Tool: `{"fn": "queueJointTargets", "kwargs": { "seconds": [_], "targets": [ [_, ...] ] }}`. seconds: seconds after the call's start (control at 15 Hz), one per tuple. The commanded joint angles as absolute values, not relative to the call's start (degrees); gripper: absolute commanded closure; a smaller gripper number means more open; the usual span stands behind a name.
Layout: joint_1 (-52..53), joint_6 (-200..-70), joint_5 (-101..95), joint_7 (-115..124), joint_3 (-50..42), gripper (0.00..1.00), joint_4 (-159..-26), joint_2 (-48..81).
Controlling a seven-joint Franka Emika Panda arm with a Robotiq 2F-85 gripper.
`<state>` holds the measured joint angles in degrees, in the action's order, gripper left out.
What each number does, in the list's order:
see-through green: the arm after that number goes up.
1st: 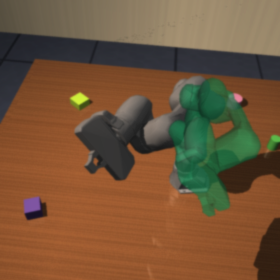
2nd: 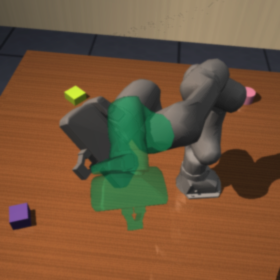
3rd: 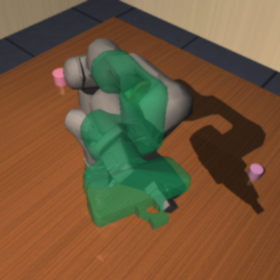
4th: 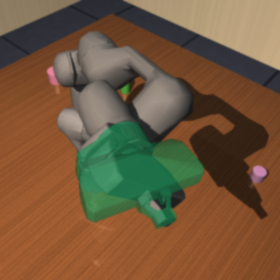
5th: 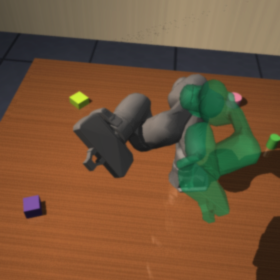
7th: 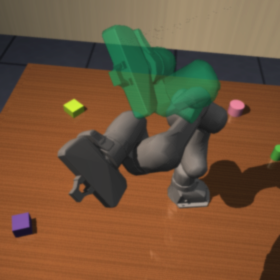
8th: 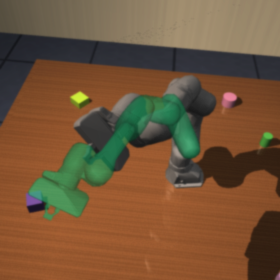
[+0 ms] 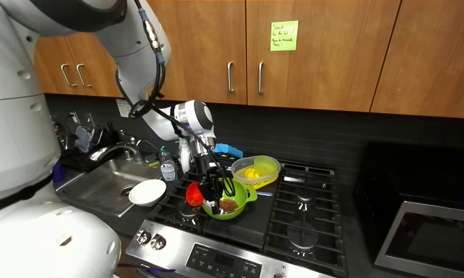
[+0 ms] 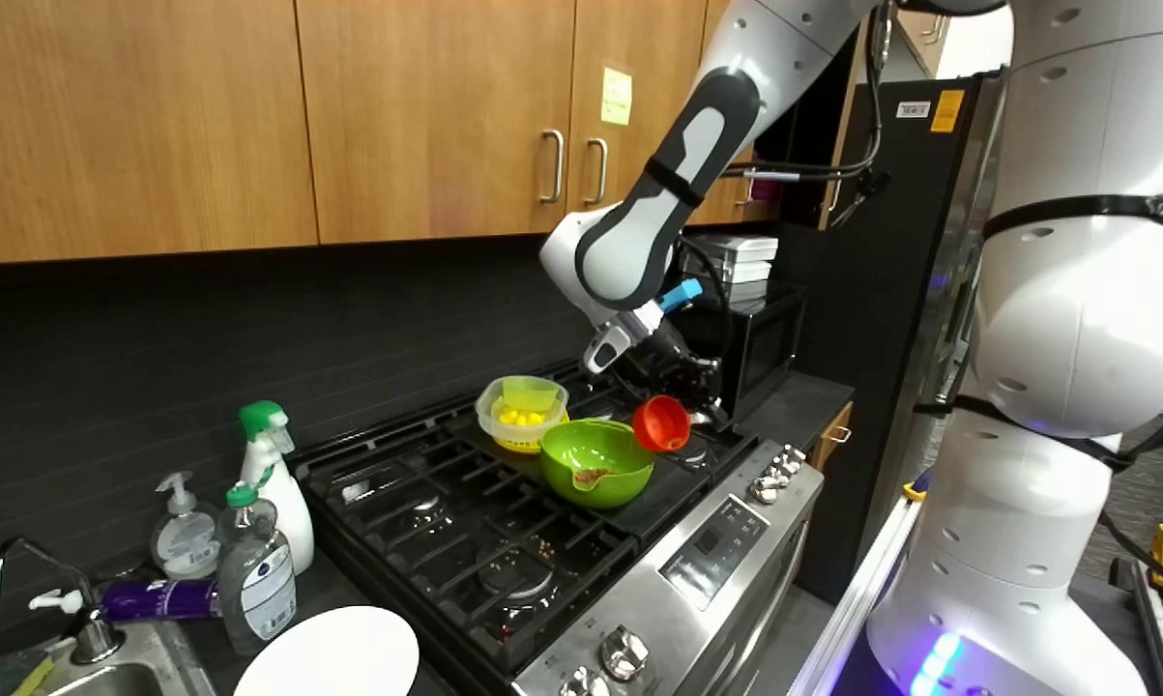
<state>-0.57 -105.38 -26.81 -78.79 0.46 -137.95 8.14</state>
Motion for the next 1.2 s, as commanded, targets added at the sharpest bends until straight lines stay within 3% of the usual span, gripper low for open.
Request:
{"fn": "queueJointTargets", "kwargs": {
  "seconds": [0.0,1.13],
  "targets": [
    [-0.69,-100.18,-26.36,-82.86,0.95,0.99,-139.31,8.16],
    [0.25,-92.23,-26.09,-104.35,3.8,0.99,-141.36,9.25]
  ]
}}
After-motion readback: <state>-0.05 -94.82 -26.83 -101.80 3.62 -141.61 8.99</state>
